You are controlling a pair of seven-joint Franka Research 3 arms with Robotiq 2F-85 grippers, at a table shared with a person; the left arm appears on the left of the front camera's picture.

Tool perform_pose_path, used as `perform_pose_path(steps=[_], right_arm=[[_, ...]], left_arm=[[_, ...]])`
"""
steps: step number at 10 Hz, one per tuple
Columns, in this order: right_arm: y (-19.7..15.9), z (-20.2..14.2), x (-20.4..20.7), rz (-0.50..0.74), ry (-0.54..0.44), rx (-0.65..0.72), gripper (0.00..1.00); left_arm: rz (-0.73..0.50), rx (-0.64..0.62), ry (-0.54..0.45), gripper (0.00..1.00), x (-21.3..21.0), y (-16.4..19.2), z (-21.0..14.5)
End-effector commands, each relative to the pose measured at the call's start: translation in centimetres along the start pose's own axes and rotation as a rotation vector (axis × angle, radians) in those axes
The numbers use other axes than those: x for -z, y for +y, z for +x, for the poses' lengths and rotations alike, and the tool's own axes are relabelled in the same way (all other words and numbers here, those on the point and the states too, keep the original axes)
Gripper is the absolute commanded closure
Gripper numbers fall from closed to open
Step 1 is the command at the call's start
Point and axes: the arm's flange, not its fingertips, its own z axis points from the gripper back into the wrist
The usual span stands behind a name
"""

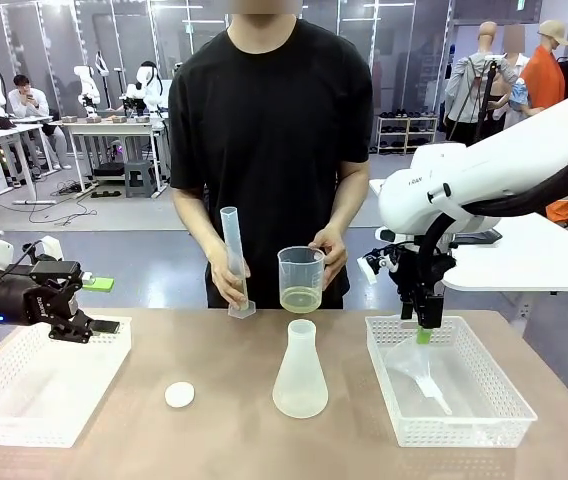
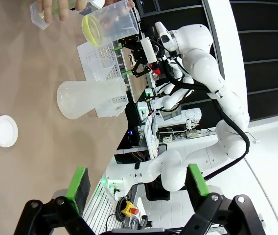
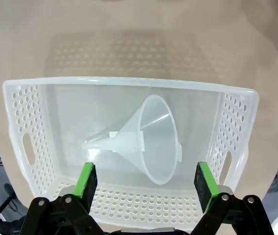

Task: Prepare the solutions needed for the experiment.
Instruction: Pick up the Plastic Funnel and insert it into the Big flask.

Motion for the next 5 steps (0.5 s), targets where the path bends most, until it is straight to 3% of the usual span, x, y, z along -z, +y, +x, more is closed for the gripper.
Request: perform_pose_path(steps=[1, 5], right_arm=[[-1.6, -0.2, -0.1, 0.083, -0.01, -0.035, 0.0], [-2.1, -0.3, 1.4, 0.184, -0.028, -0.065, 0.0]], left_arm=[[-0.004, 0.013, -0.001, 0.0, 0.0, -0.1, 0.1], [-0.004, 0.013, -0.001, 0.0, 0.0, -0.1, 0.1]])
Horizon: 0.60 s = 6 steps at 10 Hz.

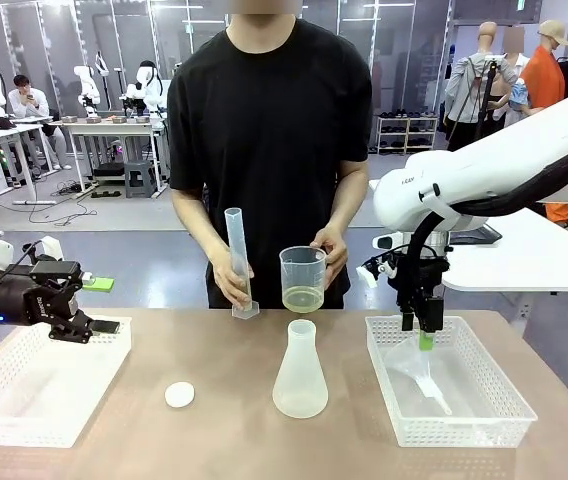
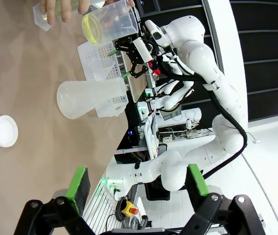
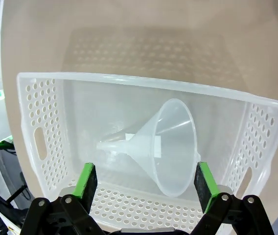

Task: Prepare the solutions needed for the experiment.
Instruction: Pick up the Plastic Funnel and insert it into the Big flask.

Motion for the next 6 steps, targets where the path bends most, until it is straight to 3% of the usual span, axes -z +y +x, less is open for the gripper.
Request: perform_pose_path(steps=[1, 6], right_arm=[[-0.8, -0.2, 0.0, 0.063, -0.035, -0.046, 0.0], [-1.7, 0.1, 1.7, 0.15, 0.022, -0.085, 0.0]], left_arm=[[-0.004, 0.013, -0.001, 0.0, 0.0, -0.1, 0.1], [-0.004, 0.013, -0.001, 0.0, 0.0, -0.1, 0.1]])
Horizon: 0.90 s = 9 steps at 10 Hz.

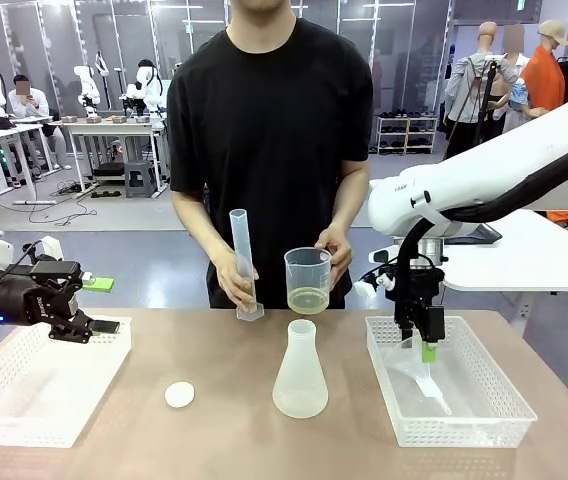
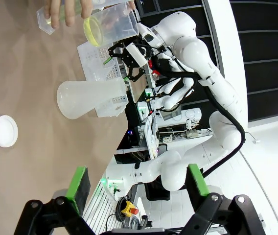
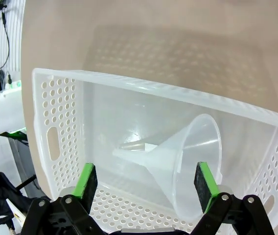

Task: Prepare the solutions needed for the experiment.
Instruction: Pick up the Plastic Funnel and insert it into the Big flask.

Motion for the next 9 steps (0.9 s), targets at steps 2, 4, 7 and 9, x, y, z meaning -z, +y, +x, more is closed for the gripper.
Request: perform_pose_path(steps=[2, 4, 7, 9], right_arm=[[-1.9, -0.4, -0.9, 0.034, 0.059, -0.032, 0.11], [-2.4, -0.2, -1.3, 0.084, 0.098, -0.04, 0.31], [-3.3, 0.2, -1.6, 0.091, 0.1, -0.057, 0.59], [-3.4, 0.1, -1.5, 0.092, 0.089, -0.069, 0.79]], left_arm=[[-0.004, 0.013, -0.001, 0.0, 0.0, -0.1, 0.1], [-0.004, 0.013, -0.001, 0.0, 0.0, -0.1, 0.1], [-0.004, 0.013, -0.001, 0.0, 0.0, -0.1, 0.1], [-0.004, 0.013, -0.001, 0.0, 0.0, -0.1, 0.1]])
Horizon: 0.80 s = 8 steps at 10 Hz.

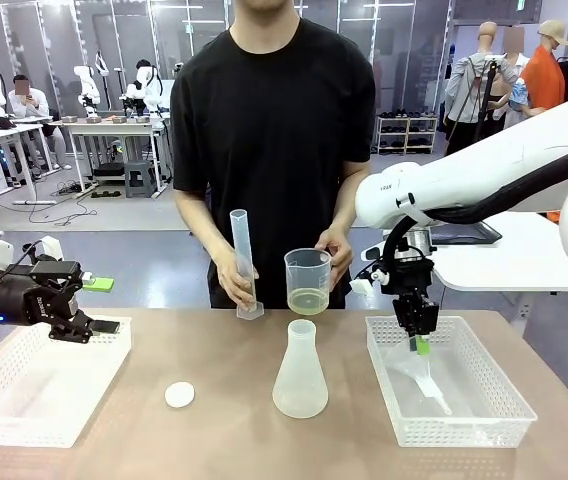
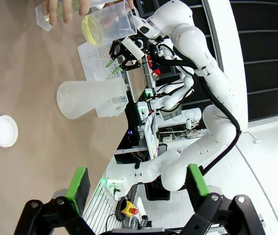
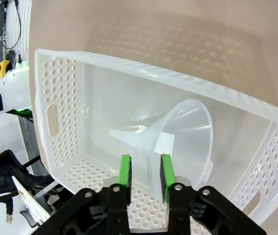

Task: Prepare the solutions needed for the experiment.
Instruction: Pick up the Plastic Funnel and insert it into the Big flask.

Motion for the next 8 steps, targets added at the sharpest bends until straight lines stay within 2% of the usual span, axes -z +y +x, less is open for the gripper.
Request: perform_pose_path(steps=[1, 2, 3, 5, 8], right_arm=[[-0.5, -0.4, -0.3, 0.012, 0.007, -0.029, 0.9], [-0.6, -0.3, -0.2, 0.014, 0.009, -0.036, 0.98], [-0.6, -0.3, -0.2, 0.015, 0.009, -0.039, 1.0], [-0.5, 0.2, -0.2, 0.018, 0.02, -0.046, 1.0], [2.8, 2.5, -1.5, -0.043, 0.057, 0.063, 1.0]], left_arm=[[-0.004, 0.012, -0.001, 0.0, 0.0, -0.1, 0.1], [-0.004, 0.012, -0.001, 0.0, 0.0, -0.1, 0.1], [-0.004, 0.012, -0.001, 0.0, 0.0, -0.1, 0.1], [-0.004, 0.012, -0.001, 0.0, 0.0, -0.1, 0.1], [-0.004, 0.012, -0.001, 0.0, 0.0, -0.1, 0.1]])
